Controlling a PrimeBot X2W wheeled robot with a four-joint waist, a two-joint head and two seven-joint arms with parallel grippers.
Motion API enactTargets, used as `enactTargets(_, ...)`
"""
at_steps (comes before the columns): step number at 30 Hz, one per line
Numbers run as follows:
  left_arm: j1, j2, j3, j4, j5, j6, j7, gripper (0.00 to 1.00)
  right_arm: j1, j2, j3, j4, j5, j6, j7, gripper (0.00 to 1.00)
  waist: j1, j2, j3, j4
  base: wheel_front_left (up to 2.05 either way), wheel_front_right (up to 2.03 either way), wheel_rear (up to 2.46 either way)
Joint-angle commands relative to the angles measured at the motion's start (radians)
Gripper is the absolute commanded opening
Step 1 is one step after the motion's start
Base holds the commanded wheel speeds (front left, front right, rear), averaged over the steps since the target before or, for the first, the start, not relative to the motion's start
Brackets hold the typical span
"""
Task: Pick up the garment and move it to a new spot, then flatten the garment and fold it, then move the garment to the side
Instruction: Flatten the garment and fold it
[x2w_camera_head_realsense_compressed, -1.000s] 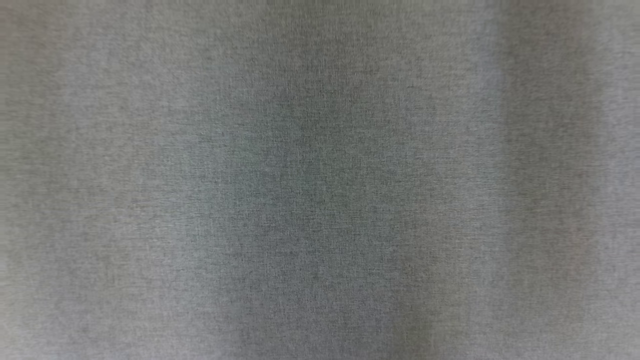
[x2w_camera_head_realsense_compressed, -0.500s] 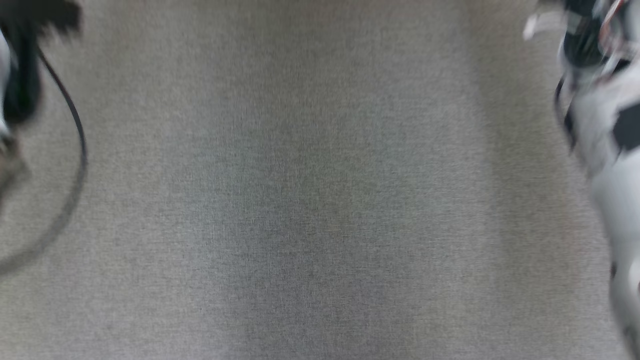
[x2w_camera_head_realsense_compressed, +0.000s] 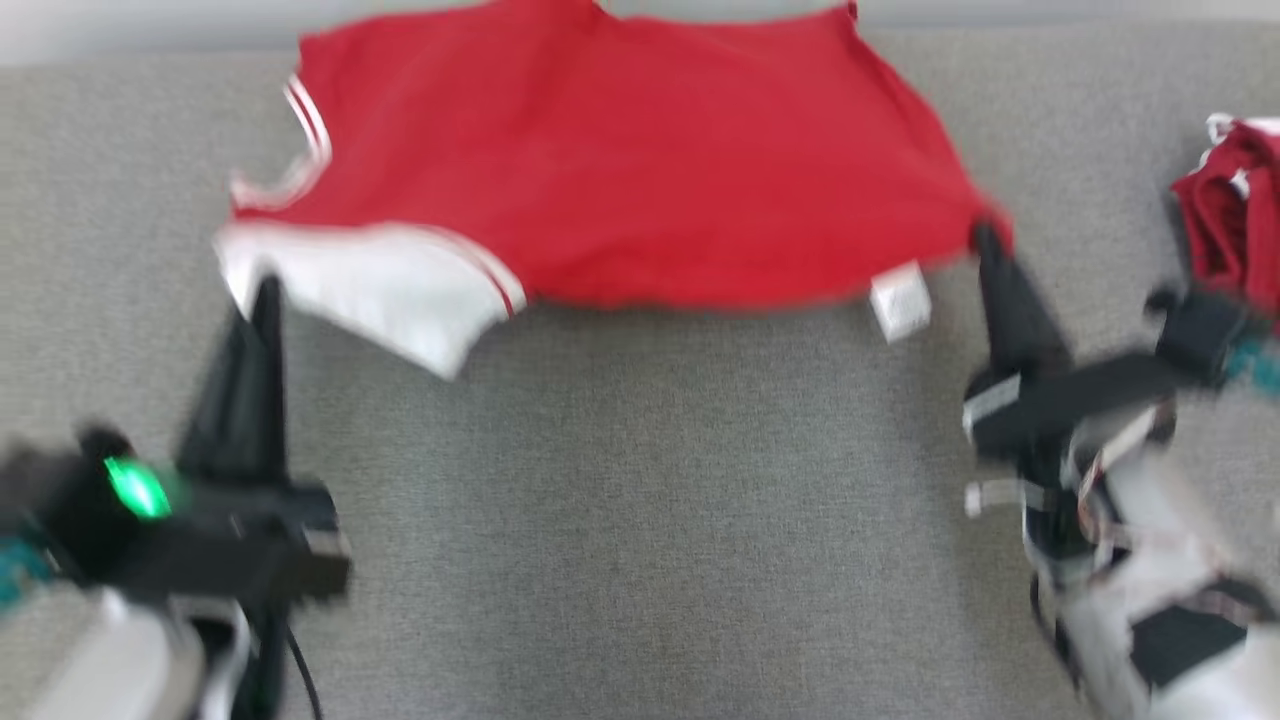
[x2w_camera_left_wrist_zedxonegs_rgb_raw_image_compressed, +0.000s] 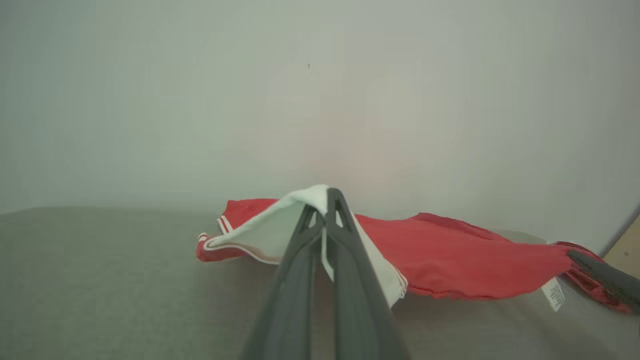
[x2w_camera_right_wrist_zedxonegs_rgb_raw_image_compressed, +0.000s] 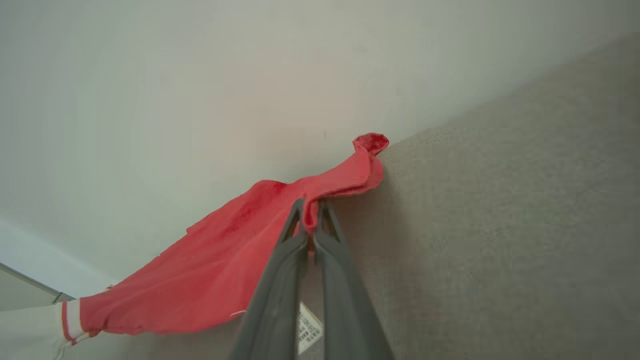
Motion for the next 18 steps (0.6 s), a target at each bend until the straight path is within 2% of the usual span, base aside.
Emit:
enactTargets(1, 0.054, -0.019, 0.013, -0.014, 0.004, 0.002, -0.003, 0.0, 0.052, 0.001, -0.004, -0.017, 0.006, -0.003, -0.003, 0.0, 0.0004, 0.0002, -0.036, 0.012, 0.0, 0.0, 0.0)
enactTargets(7, 0.267, -0.115, 0.041, -0.026, 0.048, -0.005, -0.003, 0.0, 0.275, 0.01, -0.064, -0.086, -0.022, -0.003, -0.004, 0.0, 0.0004, 0.0002, -0.08, 0.032, 0.0, 0.0, 0.0)
enactTargets(18, 0.531, -0.245, 0.083, 0.058, 0.082, -0.079, -0.003, 0.0, 0.55, 0.044, -0.204, -0.166, -0.136, -0.003, 0.057, 0.0, 0.0004, 0.0002, -0.151, 0.05, 0.0, 0.0, 0.0)
